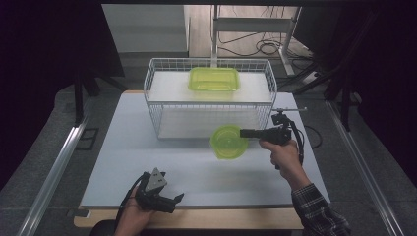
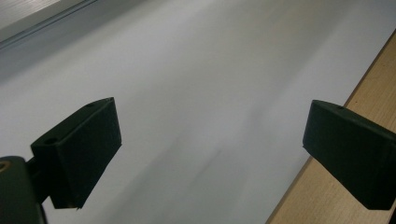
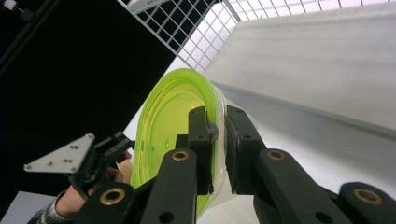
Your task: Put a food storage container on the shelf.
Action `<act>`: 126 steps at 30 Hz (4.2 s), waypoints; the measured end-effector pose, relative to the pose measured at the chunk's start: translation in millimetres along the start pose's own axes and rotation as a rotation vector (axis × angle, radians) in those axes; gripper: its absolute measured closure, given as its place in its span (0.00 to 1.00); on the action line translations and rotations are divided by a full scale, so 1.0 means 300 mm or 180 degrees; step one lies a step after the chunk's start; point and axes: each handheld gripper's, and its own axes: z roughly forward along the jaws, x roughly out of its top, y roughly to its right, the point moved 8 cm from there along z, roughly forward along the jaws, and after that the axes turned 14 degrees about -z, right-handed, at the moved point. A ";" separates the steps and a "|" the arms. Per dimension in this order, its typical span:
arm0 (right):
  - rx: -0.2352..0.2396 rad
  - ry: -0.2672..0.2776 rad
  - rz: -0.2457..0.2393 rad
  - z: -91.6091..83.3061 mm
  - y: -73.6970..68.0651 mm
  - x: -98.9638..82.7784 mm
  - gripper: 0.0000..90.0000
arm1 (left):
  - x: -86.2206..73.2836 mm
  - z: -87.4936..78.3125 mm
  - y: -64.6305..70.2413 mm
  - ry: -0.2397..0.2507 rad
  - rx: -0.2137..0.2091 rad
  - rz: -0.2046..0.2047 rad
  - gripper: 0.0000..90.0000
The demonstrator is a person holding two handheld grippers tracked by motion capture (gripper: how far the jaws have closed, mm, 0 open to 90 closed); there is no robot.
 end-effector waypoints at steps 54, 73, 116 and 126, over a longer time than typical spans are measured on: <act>-0.0044 0.0731 -0.0047 -0.063 -0.109 0.504 0.90 | -0.001 -0.005 -0.005 -0.0005 0.0015 0.0028 0.05; -0.0390 0.0885 0.0170 0.052 -0.013 0.630 0.90 | -0.004 -0.007 -0.009 -0.0025 0.0024 0.0042 0.05; -0.0989 0.0565 -0.0715 0.034 -0.050 0.556 0.30 | -0.005 -0.004 -0.003 -0.0064 -0.0004 0.0008 0.05; -0.0879 0.0467 -0.0876 0.040 -0.086 0.502 0.26 | -0.005 -0.003 -0.003 -0.0059 -0.0003 0.0010 0.05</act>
